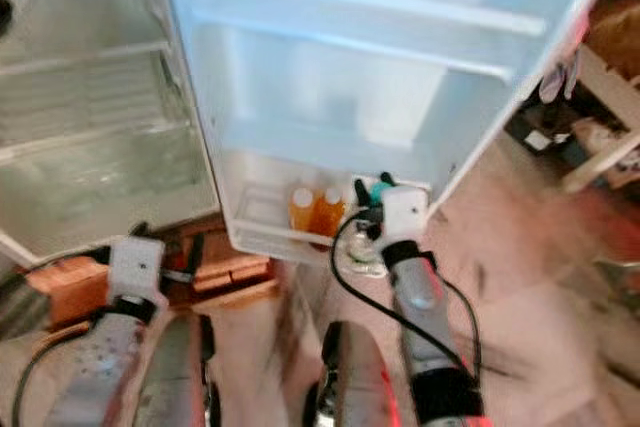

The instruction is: Restocking fridge

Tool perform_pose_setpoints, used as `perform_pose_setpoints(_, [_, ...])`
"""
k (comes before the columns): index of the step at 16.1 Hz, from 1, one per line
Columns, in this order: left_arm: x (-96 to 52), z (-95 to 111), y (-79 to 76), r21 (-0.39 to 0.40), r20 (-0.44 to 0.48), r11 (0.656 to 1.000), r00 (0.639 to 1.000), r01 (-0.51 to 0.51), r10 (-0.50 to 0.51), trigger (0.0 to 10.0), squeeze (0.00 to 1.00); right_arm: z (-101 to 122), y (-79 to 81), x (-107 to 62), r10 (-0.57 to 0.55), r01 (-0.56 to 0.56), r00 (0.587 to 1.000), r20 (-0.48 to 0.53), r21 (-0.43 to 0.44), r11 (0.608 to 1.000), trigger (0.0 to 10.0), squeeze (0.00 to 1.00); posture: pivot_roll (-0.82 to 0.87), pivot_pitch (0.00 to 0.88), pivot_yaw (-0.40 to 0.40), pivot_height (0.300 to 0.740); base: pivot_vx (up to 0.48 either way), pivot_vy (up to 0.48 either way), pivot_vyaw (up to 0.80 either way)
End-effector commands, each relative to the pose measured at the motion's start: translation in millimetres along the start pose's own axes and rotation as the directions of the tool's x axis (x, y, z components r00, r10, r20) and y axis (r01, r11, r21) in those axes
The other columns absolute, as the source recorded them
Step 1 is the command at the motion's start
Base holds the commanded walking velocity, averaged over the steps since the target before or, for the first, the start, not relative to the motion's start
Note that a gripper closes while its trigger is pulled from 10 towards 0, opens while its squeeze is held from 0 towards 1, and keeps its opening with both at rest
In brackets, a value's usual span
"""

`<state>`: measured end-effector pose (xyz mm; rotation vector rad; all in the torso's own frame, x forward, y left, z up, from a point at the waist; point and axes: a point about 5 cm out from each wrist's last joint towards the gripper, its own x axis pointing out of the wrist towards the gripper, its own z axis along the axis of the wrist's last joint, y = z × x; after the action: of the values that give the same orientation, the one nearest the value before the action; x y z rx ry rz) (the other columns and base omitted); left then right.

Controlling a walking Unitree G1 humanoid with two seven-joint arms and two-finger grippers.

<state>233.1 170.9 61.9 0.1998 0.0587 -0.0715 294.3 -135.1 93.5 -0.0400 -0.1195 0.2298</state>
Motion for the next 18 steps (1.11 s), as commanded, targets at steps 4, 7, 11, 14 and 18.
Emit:
perform_pose_setpoints(4, [-0.1,0,-6.8,-0.017,-0.001,1.0,1.0,0.004,-0.004,10.0,0.0,2,-2.2,0.1,0.004,-0.004,1.0,0.014,-0.009,1.0,10.0,0.0,0.18,0.136,-0.081,0.598,0.149,0.0,0.0])
perform_pose_setpoints(7, [-0.1,3,-9.3,0.002,0.01,1.0,1.0,0.004,-0.005,10.0,0.0,2,4.4,1.5,0.04,-0.04,0.999,0.018,0.004,0.999,10.0,0.0,0.18,0.142,-0.082,0.598,0.0,0.0,0.0])
perform_pose_setpoints(11, [-0.7,4,-10.4,0.003,0.012,1.0,1.0,0.006,-0.006,10.0,0.0,4,4.8,3.9,0.048,-0.048,0.999,0.021,0.004,0.999,10.0,0.0,0.18,0.147,-0.083,0.598,0.0,-0.138,0.0])
perform_pose_setpoints(14, [-1.2,4,-10.8,-0.02,0.011,1.0,1.0,0.001,-0.001,10.0,0.0,3,11.7,5.1,0.087,-0.087,0.996,0.02,0.009,0.996,10.0,0.0,0.18,0.154,-0.082,0.598,0.0,0.0,0.0])
perform_pose_setpoints(18, [-6.8,4,-6.1,-0.009,-0.004,1.0,1.0,-0.03,0.03,10.0,0.0,-1,25.2,10.0,0.149,-0.15,0.989,0.006,0.006,0.989,10.0,0.0,0.2,0.184,-0.084,0.598,0.0,0.0,0.0])
